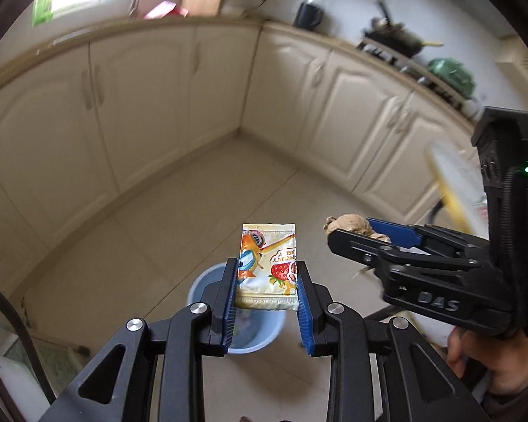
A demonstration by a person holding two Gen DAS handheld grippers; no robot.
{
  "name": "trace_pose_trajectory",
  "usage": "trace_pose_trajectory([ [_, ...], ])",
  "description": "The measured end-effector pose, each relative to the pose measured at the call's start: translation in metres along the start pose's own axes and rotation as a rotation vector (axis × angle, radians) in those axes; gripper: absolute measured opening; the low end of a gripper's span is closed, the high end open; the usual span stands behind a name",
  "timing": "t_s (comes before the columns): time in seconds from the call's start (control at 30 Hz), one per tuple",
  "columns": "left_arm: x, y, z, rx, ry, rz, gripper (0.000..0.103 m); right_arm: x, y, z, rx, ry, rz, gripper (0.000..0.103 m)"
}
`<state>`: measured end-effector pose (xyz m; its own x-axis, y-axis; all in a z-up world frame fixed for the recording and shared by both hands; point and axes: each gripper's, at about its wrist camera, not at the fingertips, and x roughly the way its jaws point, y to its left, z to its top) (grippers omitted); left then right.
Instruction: Collect trash
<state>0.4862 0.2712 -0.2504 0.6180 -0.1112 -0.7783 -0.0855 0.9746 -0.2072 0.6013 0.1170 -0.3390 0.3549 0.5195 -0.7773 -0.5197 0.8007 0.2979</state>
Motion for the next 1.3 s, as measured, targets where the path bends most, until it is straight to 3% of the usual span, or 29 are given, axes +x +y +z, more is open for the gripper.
trace_pose_trajectory([
  [0.13, 0.038, 0.026, 0.001, -0.062, 0.086, -0.029, 0.026, 0.076, -0.01, -0.003, 0.032, 0.086, 0.001, 0.05],
  [0.3, 0.081, 0.041, -0.003, -0.091, 0.175, -0.031, 0.026, 0.124, -0.03, -0.007, 0.067, 0.124, -0.028, 0.052],
  [0.4, 0.106, 0.046, -0.001, -0.092, 0.223, -0.02, 0.026, 0.133, -0.043, -0.011, 0.105, 0.126, -0.052, 0.059],
  [0.47, 0.126, 0.058, 0.002, -0.09, 0.254, 0.005, 0.026, 0.136, -0.052, -0.014, 0.126, 0.124, -0.072, 0.071],
  [0.57, 0.152, 0.063, 0.02, -0.099, 0.281, 0.019, 0.029, 0.13, -0.065, -0.015, 0.123, 0.115, -0.108, 0.072],
  [0.73, 0.163, 0.06, 0.032, -0.109, 0.274, 0.037, 0.046, 0.12, -0.073, -0.014, 0.129, 0.101, -0.125, 0.078],
  [0.97, 0.105, 0.043, 0.044, -0.138, 0.191, 0.101, 0.055, 0.086, -0.062, -0.003, 0.123, 0.043, -0.12, 0.081],
  [1.13, 0.028, 0.019, 0.053, -0.114, 0.028, 0.181, 0.066, 0.037, -0.042, 0.006, 0.082, -0.043, -0.13, 0.089],
  [1.3, -0.069, -0.017, 0.055, -0.09, -0.167, 0.181, 0.076, -0.04, -0.013, 0.009, 0.035, -0.172, -0.147, 0.093],
])
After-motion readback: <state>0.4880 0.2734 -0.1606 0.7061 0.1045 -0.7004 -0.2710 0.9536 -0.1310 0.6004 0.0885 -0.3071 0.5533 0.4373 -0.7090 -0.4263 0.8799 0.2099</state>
